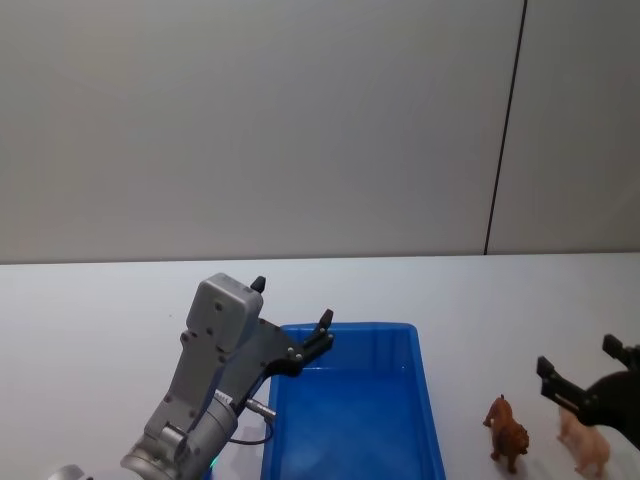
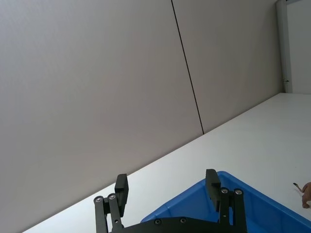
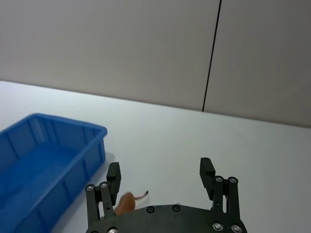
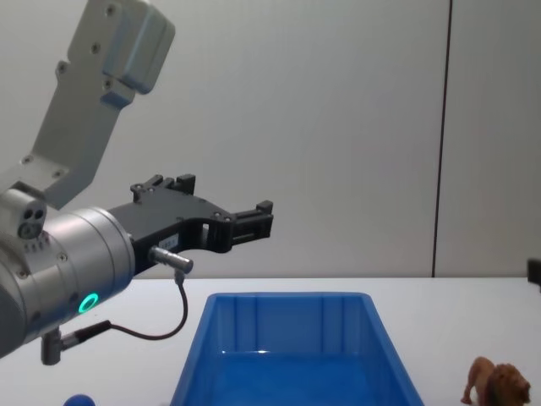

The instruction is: Pick up the two dolls from the table and place them into the box.

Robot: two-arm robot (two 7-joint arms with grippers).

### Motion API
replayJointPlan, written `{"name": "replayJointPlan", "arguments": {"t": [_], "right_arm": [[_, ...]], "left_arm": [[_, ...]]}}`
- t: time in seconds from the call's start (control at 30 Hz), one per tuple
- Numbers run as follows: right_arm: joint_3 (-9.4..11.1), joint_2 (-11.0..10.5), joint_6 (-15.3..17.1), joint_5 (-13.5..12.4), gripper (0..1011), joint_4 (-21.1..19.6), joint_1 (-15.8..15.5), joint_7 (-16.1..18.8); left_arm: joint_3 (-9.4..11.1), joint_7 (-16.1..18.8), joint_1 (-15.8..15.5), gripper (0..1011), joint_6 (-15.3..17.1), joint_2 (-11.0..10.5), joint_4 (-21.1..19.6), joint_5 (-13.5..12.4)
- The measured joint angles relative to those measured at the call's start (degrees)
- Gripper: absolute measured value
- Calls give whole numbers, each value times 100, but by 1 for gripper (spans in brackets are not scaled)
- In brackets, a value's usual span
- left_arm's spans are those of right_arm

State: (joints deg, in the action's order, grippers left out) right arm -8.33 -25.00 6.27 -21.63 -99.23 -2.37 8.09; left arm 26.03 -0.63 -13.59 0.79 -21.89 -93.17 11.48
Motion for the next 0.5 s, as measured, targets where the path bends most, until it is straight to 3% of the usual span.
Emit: {"name": "replayJointPlan", "arguments": {"t": [0.5], "right_arm": [[112,-166,521,-185,1001,284,-133,102]], "left_arm": [[0,0,0,1003,0,0,0,0]]}}
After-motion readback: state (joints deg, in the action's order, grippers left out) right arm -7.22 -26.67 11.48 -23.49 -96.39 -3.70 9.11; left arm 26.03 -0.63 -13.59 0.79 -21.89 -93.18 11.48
